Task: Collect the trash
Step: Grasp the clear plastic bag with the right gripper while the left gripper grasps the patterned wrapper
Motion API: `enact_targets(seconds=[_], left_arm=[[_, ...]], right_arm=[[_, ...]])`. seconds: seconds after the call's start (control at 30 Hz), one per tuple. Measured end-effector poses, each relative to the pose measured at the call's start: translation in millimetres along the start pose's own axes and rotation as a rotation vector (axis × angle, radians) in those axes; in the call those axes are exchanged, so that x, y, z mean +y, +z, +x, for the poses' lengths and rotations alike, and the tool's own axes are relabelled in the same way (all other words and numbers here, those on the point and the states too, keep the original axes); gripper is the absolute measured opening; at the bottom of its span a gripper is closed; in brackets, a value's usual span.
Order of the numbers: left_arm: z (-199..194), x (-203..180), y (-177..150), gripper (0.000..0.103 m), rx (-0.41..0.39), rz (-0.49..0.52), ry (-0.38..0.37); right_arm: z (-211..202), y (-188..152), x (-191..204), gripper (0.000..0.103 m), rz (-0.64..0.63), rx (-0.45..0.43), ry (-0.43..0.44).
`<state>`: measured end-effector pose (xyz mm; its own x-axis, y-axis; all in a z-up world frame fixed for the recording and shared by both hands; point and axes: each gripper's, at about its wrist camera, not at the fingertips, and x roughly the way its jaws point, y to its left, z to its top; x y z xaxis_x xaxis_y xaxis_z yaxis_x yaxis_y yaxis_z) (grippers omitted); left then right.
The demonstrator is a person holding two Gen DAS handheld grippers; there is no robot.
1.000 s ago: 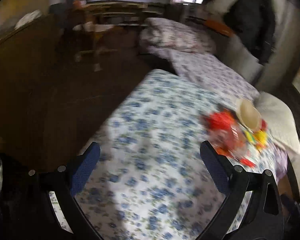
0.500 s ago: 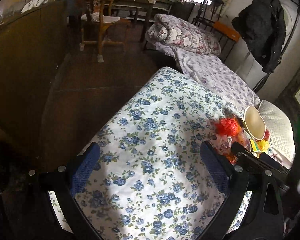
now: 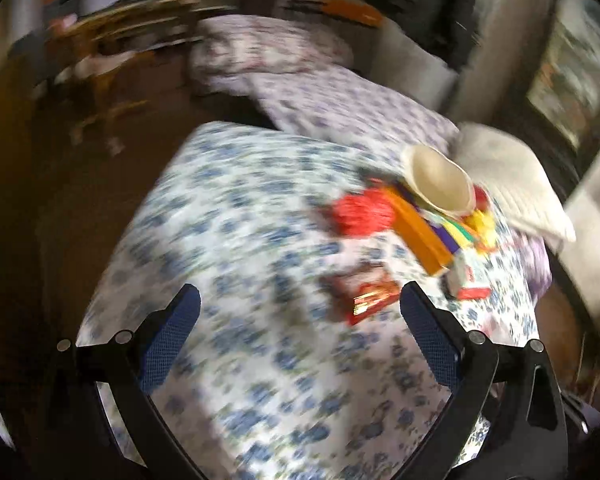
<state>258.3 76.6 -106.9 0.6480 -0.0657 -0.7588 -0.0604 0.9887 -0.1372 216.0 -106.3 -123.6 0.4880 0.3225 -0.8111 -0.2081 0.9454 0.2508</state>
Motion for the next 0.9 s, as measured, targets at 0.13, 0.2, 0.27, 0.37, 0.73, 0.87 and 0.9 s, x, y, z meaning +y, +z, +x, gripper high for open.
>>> enact_targets(seconds=[0.13, 0.2, 0.27, 0.37, 0.73, 0.87, 0.9], left_arm=[[29, -22, 5, 0.096, 0.066, 0.119, -0.089], [44, -26, 6, 0.096, 0.088, 0.150, -0.115], [57, -24, 6, 0.096, 0.115, 0.158, -0.144], [71, -25, 2, 0.096, 0.138, 0.197, -0.180], [71, -40, -16, 0.034, 0.111, 0.304, -0.175], [51, -40, -30, 0.033, 0.125, 0.309, -0.175], [39, -44, -34, 0.033, 0.113, 0.316, -0.175]], right_arm=[[-24, -19, -20, 0.035, 0.060, -0.003, 0.015], [-34, -21, -25, 0.037, 0.081, -0.026, 0.025], [-42, -20, -30, 0.037, 0.090, -0.052, 0.033], [-49, -17, -36, 0.039, 0.101, -0.075, 0.046], [-59, -21, -44, 0.039, 0.144, -0.093, 0.080], [-63, -25, -41, 0.039, 0.148, -0.098, 0.097], [-64, -26, -40, 0.039, 0.147, -0.097, 0.101]])
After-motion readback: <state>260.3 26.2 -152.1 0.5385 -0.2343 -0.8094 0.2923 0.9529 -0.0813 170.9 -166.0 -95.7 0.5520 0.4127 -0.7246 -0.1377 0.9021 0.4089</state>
